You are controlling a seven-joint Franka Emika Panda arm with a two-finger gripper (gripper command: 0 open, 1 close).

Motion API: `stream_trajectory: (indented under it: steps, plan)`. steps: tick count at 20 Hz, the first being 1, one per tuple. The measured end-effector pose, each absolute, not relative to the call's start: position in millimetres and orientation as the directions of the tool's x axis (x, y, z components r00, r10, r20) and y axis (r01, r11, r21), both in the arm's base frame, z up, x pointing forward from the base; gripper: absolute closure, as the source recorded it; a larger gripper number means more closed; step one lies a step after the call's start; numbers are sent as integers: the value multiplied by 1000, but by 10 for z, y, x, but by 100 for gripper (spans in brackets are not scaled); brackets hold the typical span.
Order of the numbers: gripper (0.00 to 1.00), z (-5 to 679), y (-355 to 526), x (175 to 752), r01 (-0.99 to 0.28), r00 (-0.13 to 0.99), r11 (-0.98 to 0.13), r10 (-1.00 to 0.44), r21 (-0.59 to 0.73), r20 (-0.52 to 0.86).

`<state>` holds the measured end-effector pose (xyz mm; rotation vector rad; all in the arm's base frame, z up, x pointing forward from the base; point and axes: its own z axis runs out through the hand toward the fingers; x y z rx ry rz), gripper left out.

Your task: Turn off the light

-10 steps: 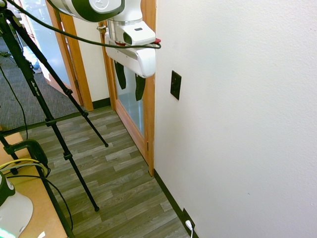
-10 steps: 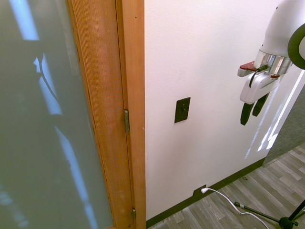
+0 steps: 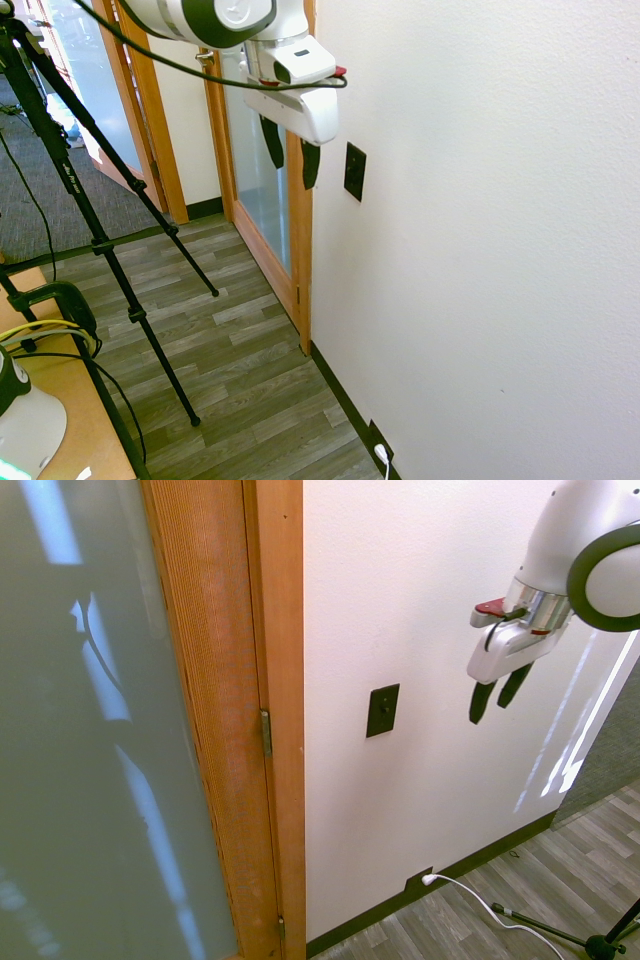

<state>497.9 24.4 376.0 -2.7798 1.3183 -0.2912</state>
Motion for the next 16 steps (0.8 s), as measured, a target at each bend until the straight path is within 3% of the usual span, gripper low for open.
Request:
stream_trajectory:
  steps: [13, 14, 16]
  plan:
    - [0, 3440, 638, 5776, -789, 449, -539, -834, -296, 322]
    - [100, 3416, 651, 5815, -790, 444, -536, -836, -298, 323]
    - [100, 3374, 690, 5880, -790, 445, -535, -836, -299, 320]
